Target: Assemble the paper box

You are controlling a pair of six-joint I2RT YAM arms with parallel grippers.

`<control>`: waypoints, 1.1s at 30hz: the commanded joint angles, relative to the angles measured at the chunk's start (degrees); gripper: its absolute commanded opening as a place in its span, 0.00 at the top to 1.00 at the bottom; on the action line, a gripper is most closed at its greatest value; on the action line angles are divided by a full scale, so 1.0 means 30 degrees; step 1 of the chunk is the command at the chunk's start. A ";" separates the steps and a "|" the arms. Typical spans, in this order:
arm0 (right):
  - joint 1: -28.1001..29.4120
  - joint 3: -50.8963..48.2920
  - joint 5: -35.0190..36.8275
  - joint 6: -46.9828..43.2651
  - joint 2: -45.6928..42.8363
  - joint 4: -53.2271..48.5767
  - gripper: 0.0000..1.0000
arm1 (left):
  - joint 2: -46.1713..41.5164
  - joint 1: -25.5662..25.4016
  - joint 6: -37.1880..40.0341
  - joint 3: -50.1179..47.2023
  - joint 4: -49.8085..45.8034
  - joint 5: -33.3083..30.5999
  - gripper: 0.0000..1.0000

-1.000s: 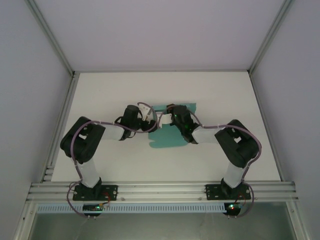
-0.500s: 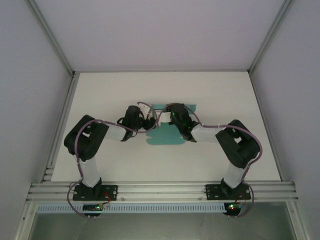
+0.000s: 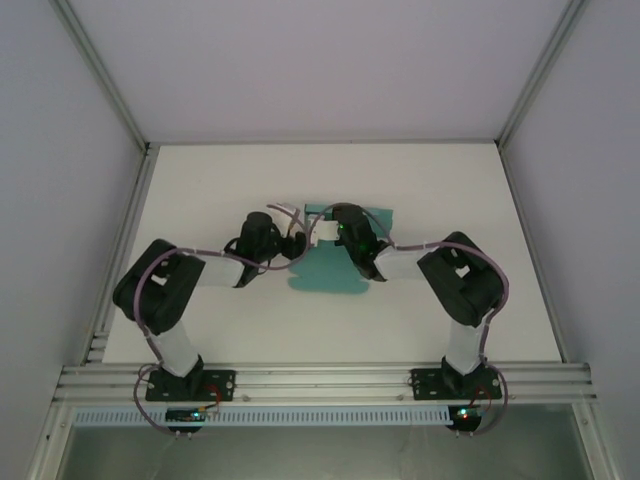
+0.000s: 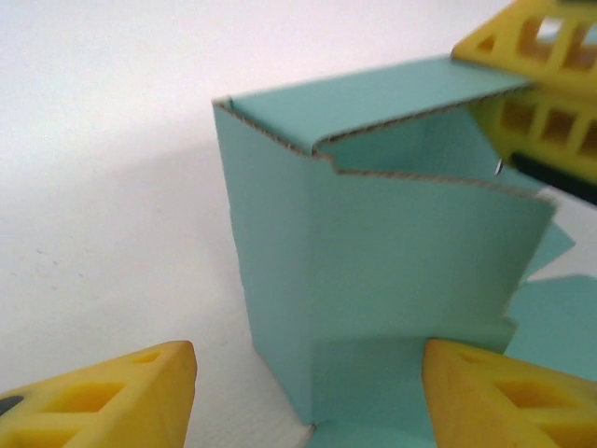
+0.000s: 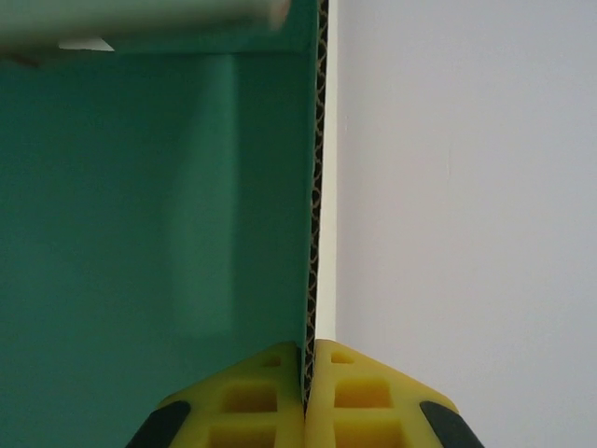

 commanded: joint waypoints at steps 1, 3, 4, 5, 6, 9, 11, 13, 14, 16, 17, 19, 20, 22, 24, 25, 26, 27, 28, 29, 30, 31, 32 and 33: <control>0.0335 0.0349 0.0762 -0.0316 0.0242 -0.1118 1.00 | -0.0453 0.0868 0.0116 -0.0069 -0.0041 0.0985 0.41; 0.0511 0.0530 0.0816 -0.0174 0.0047 -0.1258 1.00 | -0.0091 0.0918 0.0768 0.0496 -0.0794 0.1330 0.42; 0.0628 0.0596 0.0758 0.0037 -0.0079 -0.1378 1.00 | 0.0161 0.0914 0.0990 0.0805 -0.1017 0.1649 0.42; 0.0717 0.0740 0.0699 0.0310 -0.0181 -0.1778 1.00 | 0.0382 0.0914 0.0995 0.0992 -0.1029 0.1828 0.42; 0.0809 0.0881 0.0569 0.0529 -0.0304 -0.2412 1.00 | 0.0641 0.0910 0.0988 0.1122 -0.0835 0.2072 0.42; 0.1007 0.1244 0.0567 0.0875 -0.0243 -0.3484 1.00 | 0.1408 0.0911 0.0925 0.1691 -0.0513 0.3351 0.41; 0.1106 0.1304 0.0710 0.0839 -0.0089 -0.3510 1.00 | 0.1821 0.0888 0.0818 0.2098 -0.0510 0.3978 0.41; 0.1212 0.1336 0.0703 0.1089 -0.0132 -0.3878 1.00 | 0.2254 0.0811 0.0670 0.2433 -0.0410 0.3466 0.42; 0.1240 0.1411 0.0582 0.1309 -0.0202 -0.4392 1.00 | 0.2437 0.0796 0.0649 0.2673 -0.0600 0.3401 0.40; 0.1331 0.1657 0.0539 0.2037 -0.0264 -0.5440 1.00 | 0.2652 0.0759 0.0609 0.2969 -0.0894 0.3259 0.34; 0.1335 0.1684 0.0488 0.2233 -0.0317 -0.5673 1.00 | 0.2669 0.0733 0.0646 0.2951 -0.0823 0.3309 0.32; 0.1366 0.1668 0.0483 0.2488 -0.0323 -0.5774 1.00 | 0.2587 0.0619 0.0816 0.2761 -0.0723 0.3642 0.28; 0.1364 0.1665 0.0463 0.2534 -0.0308 -0.5901 1.00 | 0.2479 0.0592 0.0828 0.2650 -0.0916 0.3903 0.28; 0.1244 0.1562 0.0668 0.2501 -0.0344 -0.5385 1.00 | 0.2205 0.0595 0.0813 0.2241 -0.1330 0.4334 0.32; 0.0996 0.1448 0.0631 0.2333 -0.0558 -0.5292 1.00 | 0.1988 0.0596 0.0752 0.1675 -0.1547 0.4500 0.38; 0.0898 0.1377 0.0595 0.2222 -0.0696 -0.4947 1.00 | 0.1859 0.0609 0.0697 0.1421 -0.1598 0.4342 0.40; 0.0846 0.1274 0.0634 0.2110 -0.0809 -0.4542 1.00 | 0.1748 0.0619 0.0640 0.1132 -0.1570 0.4193 0.42; 0.0827 0.1119 0.0575 0.1842 -0.0948 -0.4127 1.00 | 0.1637 0.0660 0.0656 0.0895 -0.1556 0.4055 0.43; 0.0835 0.0912 0.0509 0.1383 -0.1040 -0.3286 1.00 | 0.1486 0.0647 0.0651 0.0754 -0.1596 0.3780 0.43; 0.0838 0.0763 0.0629 0.0700 -0.1055 -0.2386 1.00 | 0.1383 0.0690 0.0665 0.0625 -0.1549 0.3693 0.43; 0.0828 0.0829 0.0857 -0.0078 -0.0994 -0.1933 1.00 | 0.1227 0.0706 0.0752 0.0560 -0.1625 0.3577 0.42; 0.0850 0.0922 0.1005 -0.0653 -0.0904 -0.1847 1.00 | 0.1105 0.0705 0.0833 0.0561 -0.1741 0.3366 0.42; 0.0893 0.0854 0.0977 -0.1064 -0.0898 -0.1560 1.00 | 0.0909 0.0752 0.0914 0.0501 -0.1812 0.3234 0.42; 0.0890 0.0770 0.0909 -0.1542 -0.0943 -0.1060 1.00 | 0.0733 0.0762 0.0973 0.0371 -0.1700 0.2964 0.42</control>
